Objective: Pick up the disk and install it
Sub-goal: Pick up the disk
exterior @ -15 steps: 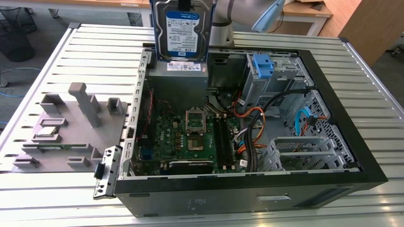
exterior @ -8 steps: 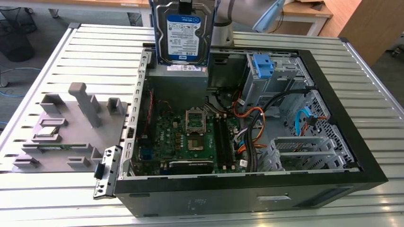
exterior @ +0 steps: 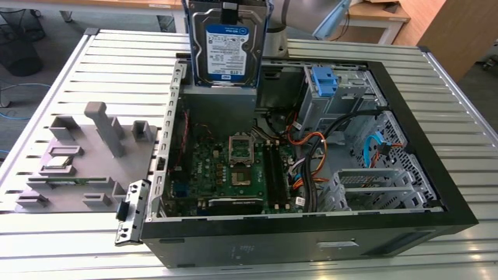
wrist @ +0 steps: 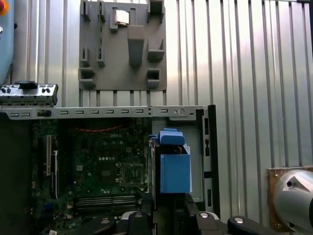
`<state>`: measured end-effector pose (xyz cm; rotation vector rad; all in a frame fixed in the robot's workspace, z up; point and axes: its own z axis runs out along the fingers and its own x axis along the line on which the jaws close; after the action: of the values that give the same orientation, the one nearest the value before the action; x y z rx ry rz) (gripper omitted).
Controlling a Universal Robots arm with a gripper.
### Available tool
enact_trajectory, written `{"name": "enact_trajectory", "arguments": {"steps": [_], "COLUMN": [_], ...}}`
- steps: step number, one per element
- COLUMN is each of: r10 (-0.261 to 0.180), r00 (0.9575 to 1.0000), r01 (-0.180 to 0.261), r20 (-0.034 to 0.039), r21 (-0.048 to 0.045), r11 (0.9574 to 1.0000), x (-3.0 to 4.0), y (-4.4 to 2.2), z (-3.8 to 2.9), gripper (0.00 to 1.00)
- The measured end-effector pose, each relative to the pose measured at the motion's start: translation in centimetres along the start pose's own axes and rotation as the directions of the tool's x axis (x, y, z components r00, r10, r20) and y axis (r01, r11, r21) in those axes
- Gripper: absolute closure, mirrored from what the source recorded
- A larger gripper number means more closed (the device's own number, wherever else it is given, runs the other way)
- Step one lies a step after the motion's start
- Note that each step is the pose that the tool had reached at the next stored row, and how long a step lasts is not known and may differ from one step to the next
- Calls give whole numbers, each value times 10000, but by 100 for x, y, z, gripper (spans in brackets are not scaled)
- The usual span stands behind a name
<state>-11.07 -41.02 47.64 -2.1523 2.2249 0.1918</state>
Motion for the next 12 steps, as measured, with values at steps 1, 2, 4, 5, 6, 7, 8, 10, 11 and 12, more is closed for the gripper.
{"name": "enact_trajectory", "arguments": {"steps": [1, 2, 4, 5, 6, 7, 8, 10, 11, 12], "r10": [0, 0, 0, 1, 0, 1, 0, 0, 1, 1], "r00": [10000, 10000, 10000, 10000, 10000, 10000, 10000, 10000, 10000, 10000], "r01": [0, 0, 0, -1, 0, -1, 0, 0, -1, -1], "r20": [0, -1, 0, 1, 0, 1, 0, 0, -1, -3], "r21": [0, -1, 0, 0, 0, 0, -1, -1, -1, -2], "r11": [10000, 10000, 10000, 10000, 10000, 10000, 10000, 10000, 10000, 10000], "x": [21, 41, 81, 103, 122, 141, 159, 193, 208, 219], "y": [-2, -5, -9, -12, -14, -16, -18, -23, -25, -30], "z": [-2, -5, -8, -9, -11, -13, -15, -18, -20, -21], "gripper": [65, 65, 65, 65, 65, 65, 65, 65, 65, 65]}}
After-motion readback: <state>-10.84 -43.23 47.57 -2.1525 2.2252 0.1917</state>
